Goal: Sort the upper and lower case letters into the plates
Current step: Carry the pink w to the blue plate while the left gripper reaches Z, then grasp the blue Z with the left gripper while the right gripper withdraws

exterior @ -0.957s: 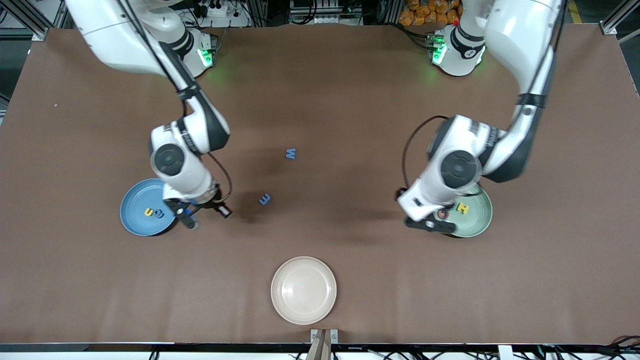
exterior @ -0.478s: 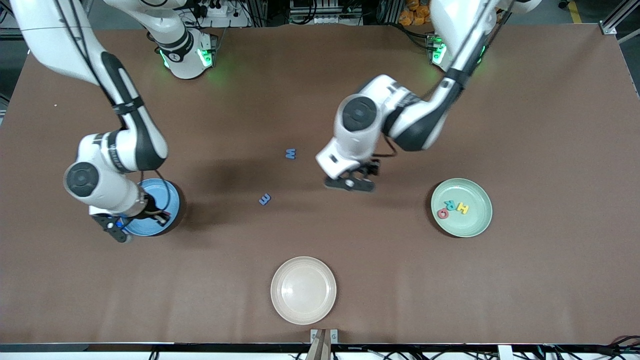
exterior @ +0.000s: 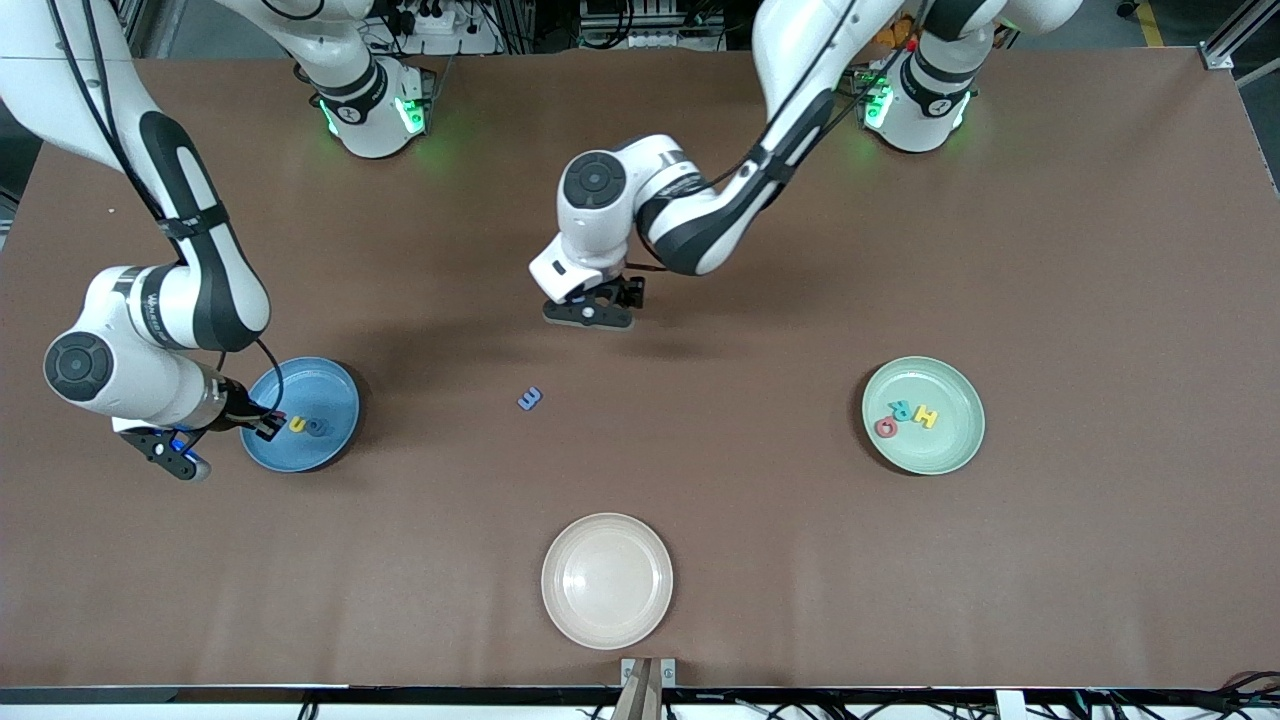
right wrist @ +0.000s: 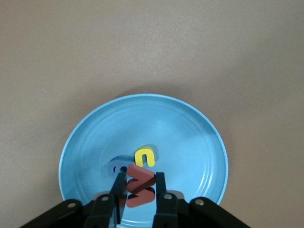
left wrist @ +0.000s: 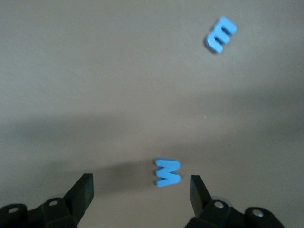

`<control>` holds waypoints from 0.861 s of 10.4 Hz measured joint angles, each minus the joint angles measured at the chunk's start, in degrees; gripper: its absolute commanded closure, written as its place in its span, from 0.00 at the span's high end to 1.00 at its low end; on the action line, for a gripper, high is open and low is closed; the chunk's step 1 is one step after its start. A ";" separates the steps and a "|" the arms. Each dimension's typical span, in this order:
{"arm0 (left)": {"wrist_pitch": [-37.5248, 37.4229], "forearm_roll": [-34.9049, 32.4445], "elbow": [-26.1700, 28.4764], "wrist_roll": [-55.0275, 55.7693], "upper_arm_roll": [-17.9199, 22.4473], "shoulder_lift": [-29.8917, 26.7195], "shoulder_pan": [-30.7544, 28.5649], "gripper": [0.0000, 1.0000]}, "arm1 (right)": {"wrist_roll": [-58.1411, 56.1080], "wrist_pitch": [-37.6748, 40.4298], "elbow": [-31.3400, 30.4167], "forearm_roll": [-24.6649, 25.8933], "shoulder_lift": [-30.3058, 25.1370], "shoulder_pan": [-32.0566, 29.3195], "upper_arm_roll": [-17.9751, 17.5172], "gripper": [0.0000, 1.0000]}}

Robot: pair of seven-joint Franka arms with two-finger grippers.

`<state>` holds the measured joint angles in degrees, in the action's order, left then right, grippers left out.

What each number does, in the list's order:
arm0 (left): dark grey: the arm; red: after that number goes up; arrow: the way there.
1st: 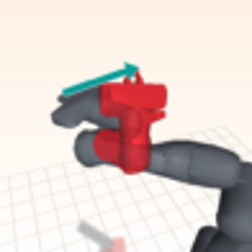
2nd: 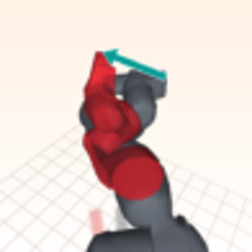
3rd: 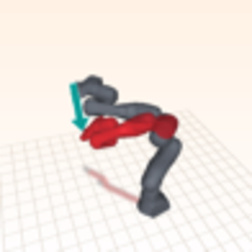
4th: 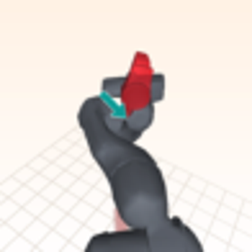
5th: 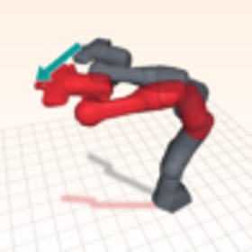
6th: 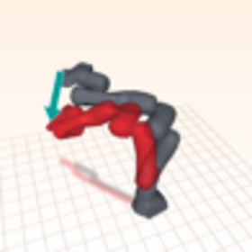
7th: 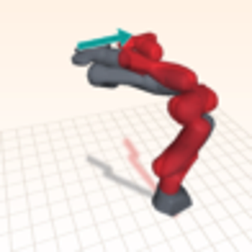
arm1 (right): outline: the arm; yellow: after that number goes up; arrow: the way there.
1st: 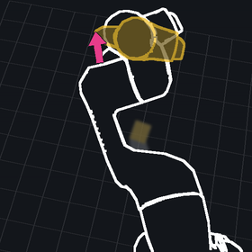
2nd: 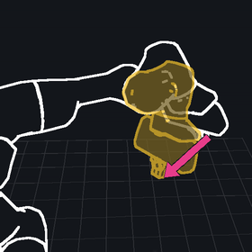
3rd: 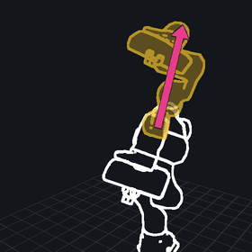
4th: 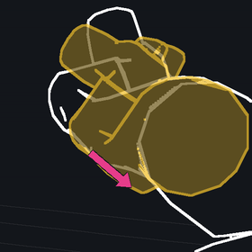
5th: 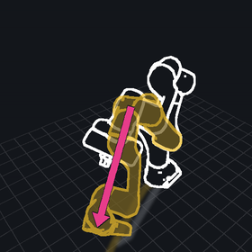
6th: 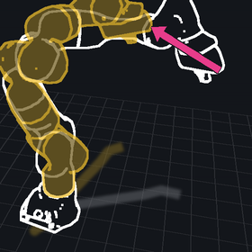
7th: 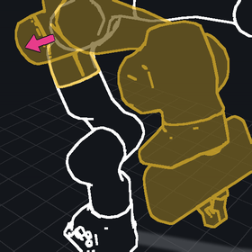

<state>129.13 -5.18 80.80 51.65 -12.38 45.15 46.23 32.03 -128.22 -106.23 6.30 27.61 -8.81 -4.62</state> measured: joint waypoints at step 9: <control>1.94 1.77 -4.59 6.98 5.40 7.41 7.67 0.73 | 0.39 0.49 -0.01 0.65 0.01 1.55 -0.76 1.00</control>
<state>131.07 -3.41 76.21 58.63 -6.98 52.56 53.90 32.42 -127.74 -106.24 6.96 27.61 -7.26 -5.38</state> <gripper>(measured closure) 0.264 0.000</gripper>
